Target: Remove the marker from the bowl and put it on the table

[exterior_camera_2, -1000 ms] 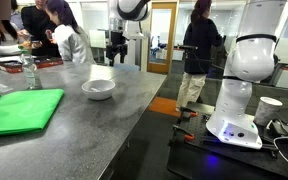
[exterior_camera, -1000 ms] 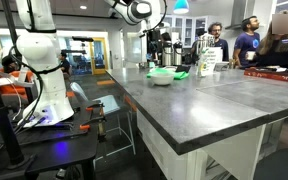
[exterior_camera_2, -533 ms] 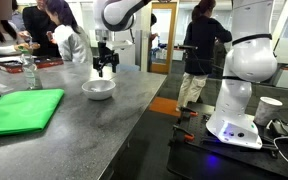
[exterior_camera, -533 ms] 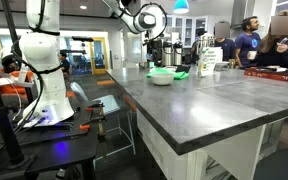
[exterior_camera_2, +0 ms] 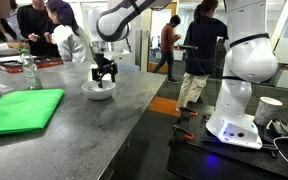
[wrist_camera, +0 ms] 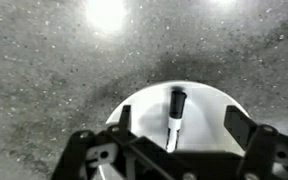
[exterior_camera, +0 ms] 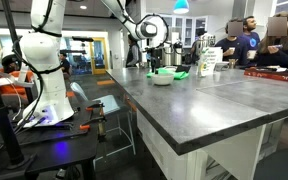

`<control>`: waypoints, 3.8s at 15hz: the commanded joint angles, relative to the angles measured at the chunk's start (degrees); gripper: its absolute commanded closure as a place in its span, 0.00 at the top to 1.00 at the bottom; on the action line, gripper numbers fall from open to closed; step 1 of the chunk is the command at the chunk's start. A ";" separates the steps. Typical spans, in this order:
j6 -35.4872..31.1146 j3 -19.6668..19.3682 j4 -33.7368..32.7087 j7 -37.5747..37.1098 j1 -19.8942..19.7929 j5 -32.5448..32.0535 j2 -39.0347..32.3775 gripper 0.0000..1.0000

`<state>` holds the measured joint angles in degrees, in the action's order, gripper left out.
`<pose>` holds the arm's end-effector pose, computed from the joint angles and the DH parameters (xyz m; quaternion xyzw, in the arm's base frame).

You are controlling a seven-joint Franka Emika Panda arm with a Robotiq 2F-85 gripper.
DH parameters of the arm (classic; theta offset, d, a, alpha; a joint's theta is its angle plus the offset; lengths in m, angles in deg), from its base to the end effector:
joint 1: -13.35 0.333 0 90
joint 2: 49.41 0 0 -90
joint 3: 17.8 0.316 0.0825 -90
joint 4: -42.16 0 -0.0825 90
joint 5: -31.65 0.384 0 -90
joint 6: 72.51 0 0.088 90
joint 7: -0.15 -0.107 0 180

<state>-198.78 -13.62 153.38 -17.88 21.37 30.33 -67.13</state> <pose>0.5950 0.1260 0.3212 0.9987 -0.0453 -0.0226 0.0040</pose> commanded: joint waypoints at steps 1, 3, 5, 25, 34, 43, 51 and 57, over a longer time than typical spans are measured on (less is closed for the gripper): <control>0.97 0.55 -4.02 4.02 -0.71 3.50 -4.18 0.98; 0.90 0.37 -6.02 5.01 -0.77 4.49 -6.63 0.95; 0.99 0.08 -8.08 5.71 -0.89 4.54 -8.57 0.93; 0.28 -0.65 -11.27 8.45 -2.26 4.85 -11.01 0.05; 5.39 -0.65 -6.42 16.46 -5.27 5.37 2.51 0.05; 3.61 -7.89 -1.77 25.03 -15.84 9.21 5.58 0.05; -7.60 -9.68 11.56 23.52 -16.54 8.70 6.02 0.05; -14.64 -9.27 14.09 18.75 -13.82 6.64 5.05 0.05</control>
<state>-210.94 -22.79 166.03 3.87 6.71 38.16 -62.50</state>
